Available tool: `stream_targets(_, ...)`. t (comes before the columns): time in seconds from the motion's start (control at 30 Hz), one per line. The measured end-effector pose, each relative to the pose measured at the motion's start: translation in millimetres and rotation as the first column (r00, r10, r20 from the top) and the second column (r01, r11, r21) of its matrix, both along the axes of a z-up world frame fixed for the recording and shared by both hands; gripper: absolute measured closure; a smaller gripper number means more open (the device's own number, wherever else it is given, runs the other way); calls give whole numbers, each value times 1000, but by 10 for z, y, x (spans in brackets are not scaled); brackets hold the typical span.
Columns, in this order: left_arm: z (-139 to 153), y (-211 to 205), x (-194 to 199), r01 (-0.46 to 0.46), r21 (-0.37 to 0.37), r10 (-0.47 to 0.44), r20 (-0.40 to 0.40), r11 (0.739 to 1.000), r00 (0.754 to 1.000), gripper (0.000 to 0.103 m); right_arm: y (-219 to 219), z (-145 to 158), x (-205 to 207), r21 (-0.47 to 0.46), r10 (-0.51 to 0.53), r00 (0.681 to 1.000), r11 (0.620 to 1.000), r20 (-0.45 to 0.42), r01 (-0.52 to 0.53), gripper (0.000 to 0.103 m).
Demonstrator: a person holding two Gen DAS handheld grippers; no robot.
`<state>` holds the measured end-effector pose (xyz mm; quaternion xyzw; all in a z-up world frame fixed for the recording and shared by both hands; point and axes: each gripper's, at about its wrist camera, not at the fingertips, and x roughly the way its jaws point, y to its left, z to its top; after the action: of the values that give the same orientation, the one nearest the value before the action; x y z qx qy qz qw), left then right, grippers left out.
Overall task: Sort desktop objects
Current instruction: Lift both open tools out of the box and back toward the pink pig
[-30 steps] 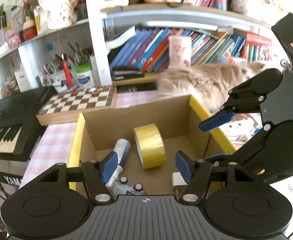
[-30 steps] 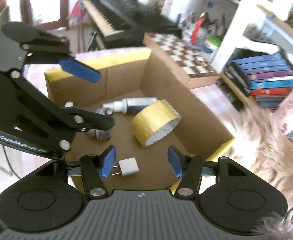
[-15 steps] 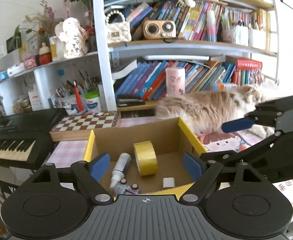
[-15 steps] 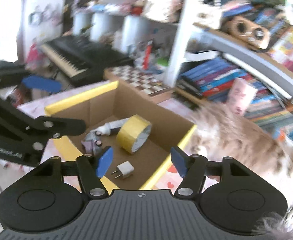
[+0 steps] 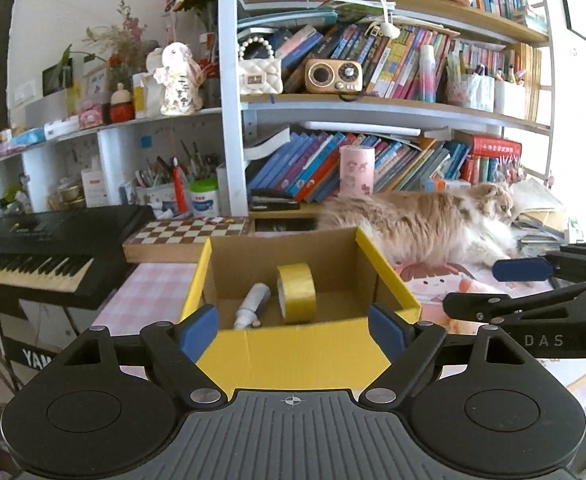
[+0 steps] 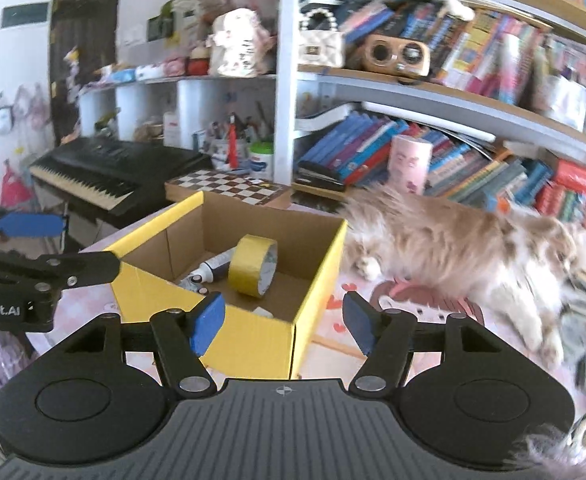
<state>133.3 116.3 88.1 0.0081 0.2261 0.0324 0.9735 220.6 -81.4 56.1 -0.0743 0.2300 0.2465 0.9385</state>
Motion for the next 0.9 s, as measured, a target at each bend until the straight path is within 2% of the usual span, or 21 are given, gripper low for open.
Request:
stream_targets(0.47, -298, -54, -480, -34, -39, 31, -75, 999, 997, 18, -177, -309, -547, 15, -122, 989, 992, -81, 123, 38)
stream_targets(0.9, -423, -169, -631, -16, -48, 11, -109, 999, 994, 18, -385, -456, -825, -6, -193, 974, 981, -117, 194, 37)
